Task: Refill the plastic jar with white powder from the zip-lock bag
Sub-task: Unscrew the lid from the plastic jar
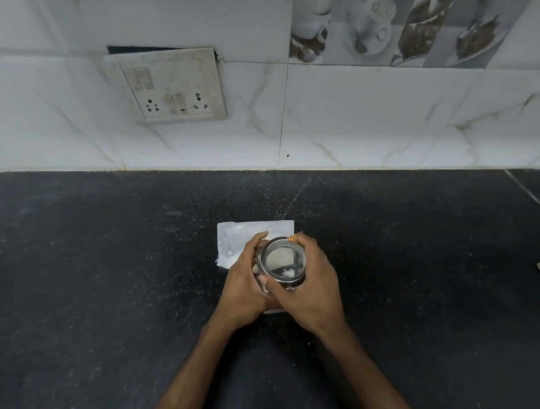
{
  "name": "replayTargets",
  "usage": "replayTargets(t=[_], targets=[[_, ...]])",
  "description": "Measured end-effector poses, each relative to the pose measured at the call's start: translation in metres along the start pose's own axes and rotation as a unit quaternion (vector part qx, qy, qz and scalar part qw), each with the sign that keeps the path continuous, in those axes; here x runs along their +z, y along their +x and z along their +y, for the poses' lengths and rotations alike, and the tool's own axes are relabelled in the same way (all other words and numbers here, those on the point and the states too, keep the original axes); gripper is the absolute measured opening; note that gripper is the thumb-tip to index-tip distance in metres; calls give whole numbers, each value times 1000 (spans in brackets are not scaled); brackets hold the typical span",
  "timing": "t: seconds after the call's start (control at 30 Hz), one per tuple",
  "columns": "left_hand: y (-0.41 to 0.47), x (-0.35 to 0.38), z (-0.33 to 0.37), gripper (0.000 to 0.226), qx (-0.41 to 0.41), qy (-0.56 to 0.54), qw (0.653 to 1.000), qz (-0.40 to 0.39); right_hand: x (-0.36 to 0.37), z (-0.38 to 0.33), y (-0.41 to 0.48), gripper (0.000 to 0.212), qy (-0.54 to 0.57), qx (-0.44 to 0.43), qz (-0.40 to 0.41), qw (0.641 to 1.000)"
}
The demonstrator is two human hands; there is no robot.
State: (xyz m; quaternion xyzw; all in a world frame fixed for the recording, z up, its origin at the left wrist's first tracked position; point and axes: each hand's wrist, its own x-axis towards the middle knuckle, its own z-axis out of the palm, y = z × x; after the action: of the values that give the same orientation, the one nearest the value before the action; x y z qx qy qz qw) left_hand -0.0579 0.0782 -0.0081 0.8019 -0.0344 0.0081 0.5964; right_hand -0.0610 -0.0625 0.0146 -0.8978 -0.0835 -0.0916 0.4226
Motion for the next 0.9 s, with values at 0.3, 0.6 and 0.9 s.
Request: replayTargets(t=[0.3,0.6,0.9], targets=[[-4,3,-4,96,1,-1,1000,13,-2,-32,-2,80,-154,8,-23,988],[-8,0,-6,108,3,4,1000,25,-6,-22,4,86,-40,-19,-16,999],[-10,2,-6,103,-6,-6,1000,30,-6,-22,2,83,-67,-46,-39,996]])
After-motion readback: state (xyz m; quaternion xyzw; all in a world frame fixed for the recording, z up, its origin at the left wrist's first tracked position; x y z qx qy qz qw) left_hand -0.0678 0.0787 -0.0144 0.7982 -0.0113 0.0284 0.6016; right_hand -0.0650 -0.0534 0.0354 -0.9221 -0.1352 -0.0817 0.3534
